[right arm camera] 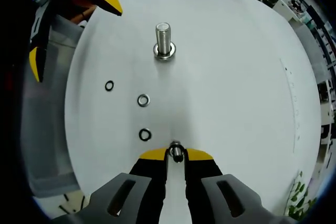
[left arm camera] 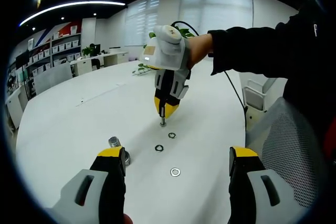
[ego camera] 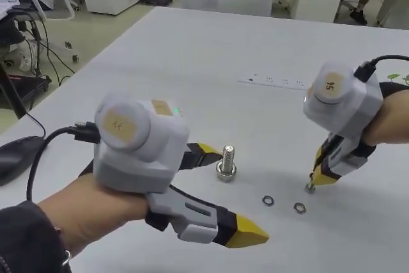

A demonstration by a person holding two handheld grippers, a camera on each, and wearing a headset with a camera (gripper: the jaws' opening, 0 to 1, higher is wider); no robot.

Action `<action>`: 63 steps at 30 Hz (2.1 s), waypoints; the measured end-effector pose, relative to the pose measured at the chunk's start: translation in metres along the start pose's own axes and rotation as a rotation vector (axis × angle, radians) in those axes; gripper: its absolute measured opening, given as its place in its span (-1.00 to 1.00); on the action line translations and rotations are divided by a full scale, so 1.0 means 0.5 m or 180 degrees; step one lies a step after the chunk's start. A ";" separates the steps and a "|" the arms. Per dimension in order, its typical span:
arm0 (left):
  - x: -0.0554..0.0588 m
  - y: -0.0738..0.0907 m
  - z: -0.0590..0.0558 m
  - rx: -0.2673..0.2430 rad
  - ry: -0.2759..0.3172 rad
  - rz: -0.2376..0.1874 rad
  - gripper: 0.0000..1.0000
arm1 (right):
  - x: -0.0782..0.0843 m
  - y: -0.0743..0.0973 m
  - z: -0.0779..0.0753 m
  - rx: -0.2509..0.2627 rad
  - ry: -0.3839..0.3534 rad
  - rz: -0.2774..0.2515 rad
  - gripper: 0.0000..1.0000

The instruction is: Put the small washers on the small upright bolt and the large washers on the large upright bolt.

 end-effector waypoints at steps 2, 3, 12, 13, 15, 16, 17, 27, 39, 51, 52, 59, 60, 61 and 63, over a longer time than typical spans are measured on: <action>0.000 -0.001 0.000 0.0001 0.0000 0.0002 0.62 | 0.001 -0.004 0.001 -0.0001 0.0004 0.0001 -0.75; 0.000 -0.001 0.000 0.0004 0.0001 0.0004 0.62 | 0.002 -0.007 0.002 -0.0007 0.0001 0.0001 -0.75; 0.001 -0.002 0.001 0.0000 0.0005 0.0010 0.62 | 0.008 -0.027 0.004 -0.0021 -0.0002 0.0020 -0.75; 0.001 -0.002 0.001 -0.0001 0.0007 0.0010 0.62 | 0.008 -0.029 0.004 -0.0026 -0.0006 0.0026 -0.75; 0.001 -0.002 0.002 -0.0002 0.0012 0.0009 0.62 | 0.008 -0.032 0.005 -0.0026 0.0001 0.0030 -0.75; 0.002 -0.002 0.003 -0.0002 0.0014 0.0010 0.62 | 0.009 -0.033 0.005 -0.0024 -0.0002 0.0031 -0.75; 0.002 -0.002 0.003 -0.0002 0.0014 0.0013 0.62 | 0.009 -0.034 0.005 -0.0025 -0.0001 0.0033 -0.75; 0.003 -0.002 0.005 -0.0002 0.0019 0.0019 0.61 | 0.010 -0.043 0.007 -0.0018 0.0013 0.0048 -0.75; 0.005 -0.002 0.005 -0.0011 0.0021 0.0018 0.61 | 0.010 -0.045 0.010 -0.0048 -0.0038 0.0049 -0.73; 0.006 -0.002 0.004 -0.0008 0.0018 0.0022 0.61 | 0.012 -0.039 0.005 -0.0009 -0.0070 0.0014 -0.50; 0.006 -0.002 0.004 -0.0007 0.0019 0.0023 0.61 | 0.012 -0.038 0.005 -0.0010 -0.0073 0.0013 -0.48; 0.005 -0.002 0.003 -0.0004 0.0016 0.0023 0.61 | 0.020 -0.029 -0.003 0.0035 -0.0094 -0.0012 -0.38; 0.005 -0.002 0.003 -0.0003 0.0016 0.0023 0.61 | 0.022 -0.027 -0.004 0.0041 -0.0105 -0.0014 -0.36; 0.004 -0.003 0.003 -0.0002 0.0014 0.0023 0.61 | 0.023 -0.025 -0.004 0.0044 -0.0111 -0.0017 -0.36; 0.004 -0.003 0.002 0.0000 0.0012 0.0023 0.61 | 0.025 -0.023 -0.004 0.0053 -0.0118 -0.0025 -0.35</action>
Point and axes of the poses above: the centre of the closed fingertips' face, and the gripper's own axes: y roughly backward along the fingers, z roughly to its left, x roughly out of its underside, the point moved 7 cm from there along y, roughly backward along the fingers, and after that the axes turned 12 degrees about x, right-handed, at the moved point
